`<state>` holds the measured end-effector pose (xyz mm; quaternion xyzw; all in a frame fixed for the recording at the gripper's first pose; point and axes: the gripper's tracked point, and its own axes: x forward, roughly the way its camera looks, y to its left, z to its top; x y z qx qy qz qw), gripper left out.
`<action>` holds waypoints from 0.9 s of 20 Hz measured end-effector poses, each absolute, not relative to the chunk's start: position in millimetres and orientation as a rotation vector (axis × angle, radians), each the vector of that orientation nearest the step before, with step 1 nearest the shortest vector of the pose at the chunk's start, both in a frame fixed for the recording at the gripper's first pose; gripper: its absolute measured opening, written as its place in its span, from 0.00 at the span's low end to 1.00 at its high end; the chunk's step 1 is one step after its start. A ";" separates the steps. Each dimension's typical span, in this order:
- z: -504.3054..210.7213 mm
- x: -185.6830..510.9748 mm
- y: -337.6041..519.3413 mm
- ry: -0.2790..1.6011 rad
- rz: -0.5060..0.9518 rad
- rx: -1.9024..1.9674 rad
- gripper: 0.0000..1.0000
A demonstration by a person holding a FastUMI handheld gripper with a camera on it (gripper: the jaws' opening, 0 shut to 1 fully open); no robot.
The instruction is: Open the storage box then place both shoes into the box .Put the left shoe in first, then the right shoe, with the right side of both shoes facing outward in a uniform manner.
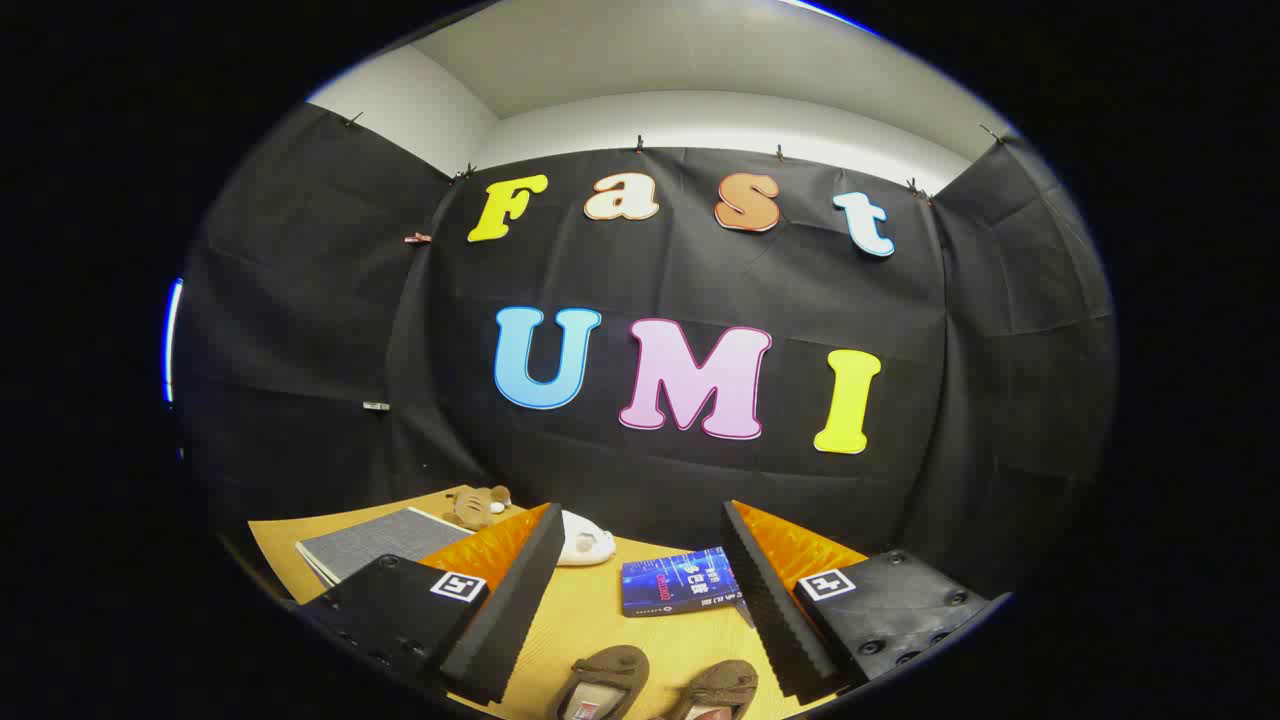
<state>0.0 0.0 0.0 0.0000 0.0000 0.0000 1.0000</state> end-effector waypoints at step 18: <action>-27.1 6.4 38.1 0.126 0.166 0.082 0.98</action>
